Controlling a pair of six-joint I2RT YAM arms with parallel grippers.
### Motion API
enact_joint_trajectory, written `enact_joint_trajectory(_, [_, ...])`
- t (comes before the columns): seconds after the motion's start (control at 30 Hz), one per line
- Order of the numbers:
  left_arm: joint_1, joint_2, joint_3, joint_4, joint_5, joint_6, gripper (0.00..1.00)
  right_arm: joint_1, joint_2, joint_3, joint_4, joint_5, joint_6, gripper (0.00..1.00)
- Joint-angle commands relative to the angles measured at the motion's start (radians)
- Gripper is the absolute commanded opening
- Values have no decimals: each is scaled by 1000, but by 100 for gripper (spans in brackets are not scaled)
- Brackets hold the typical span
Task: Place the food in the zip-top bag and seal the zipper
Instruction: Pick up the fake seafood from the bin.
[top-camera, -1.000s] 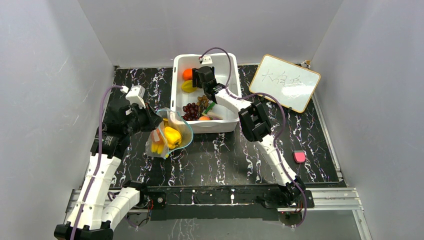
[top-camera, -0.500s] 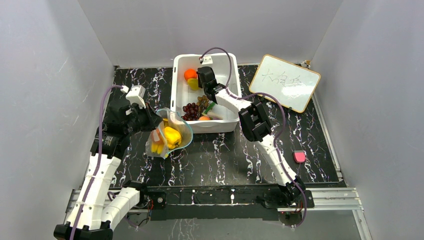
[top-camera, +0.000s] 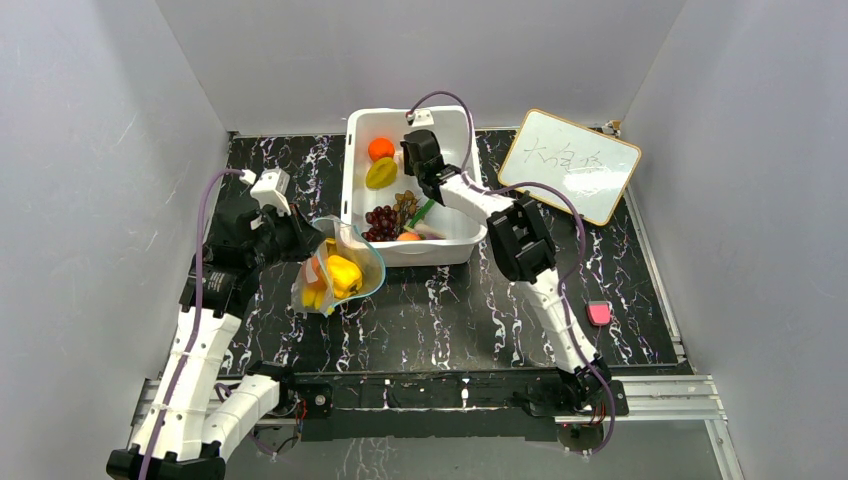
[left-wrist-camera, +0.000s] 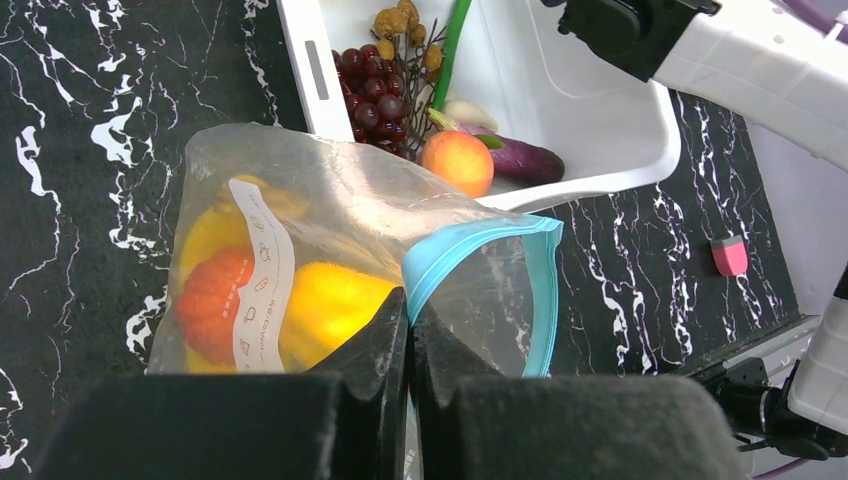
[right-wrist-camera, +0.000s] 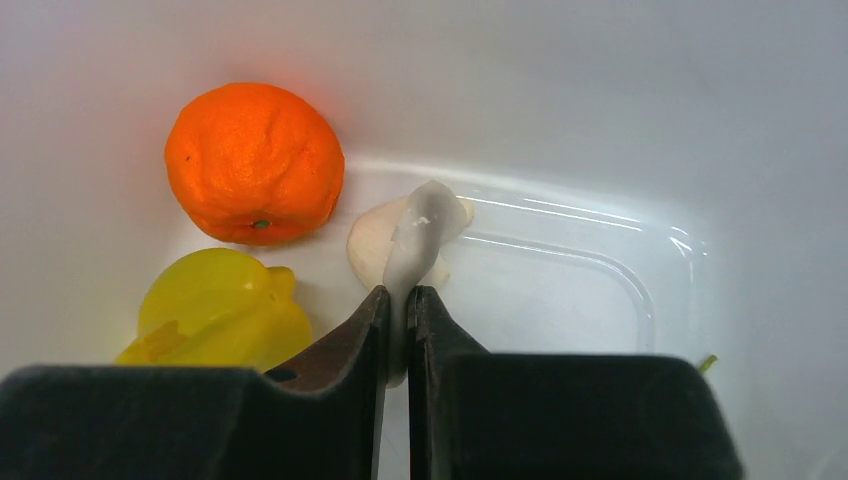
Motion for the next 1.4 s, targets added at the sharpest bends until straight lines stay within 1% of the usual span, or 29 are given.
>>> enact_joint_trajectory(0.0, [-4,-16,38,22,6,-25,0,-4,-141,-59,52,-32,-37,0])
enact_joint_trajectory(0.37, [-3,6,65,35,-13,-30,0,-19,-367,-320,44,-145,-31,0])
enact_joint_trajectory(0.67, [-4,22,84,75,-19,-26,0,-20,-583,-426,-109,-298,21,0])
enact_joint_trajectory(0.87, [-3,39,61,102,-16,-34,0,-11,-748,-513,-167,-480,72,0])
enact_joint_trajectory(1.13, [-4,58,87,82,-14,-31,0,3,-1049,-704,-143,-684,64,0])
enact_joint_trajectory(1.27, [-3,54,72,77,0,-21,0,9,-1136,-780,-104,-879,70,0])
enact_joint_trajectory(1.37, [-4,53,65,69,33,-24,0,38,-1181,-820,-96,-940,68,0])
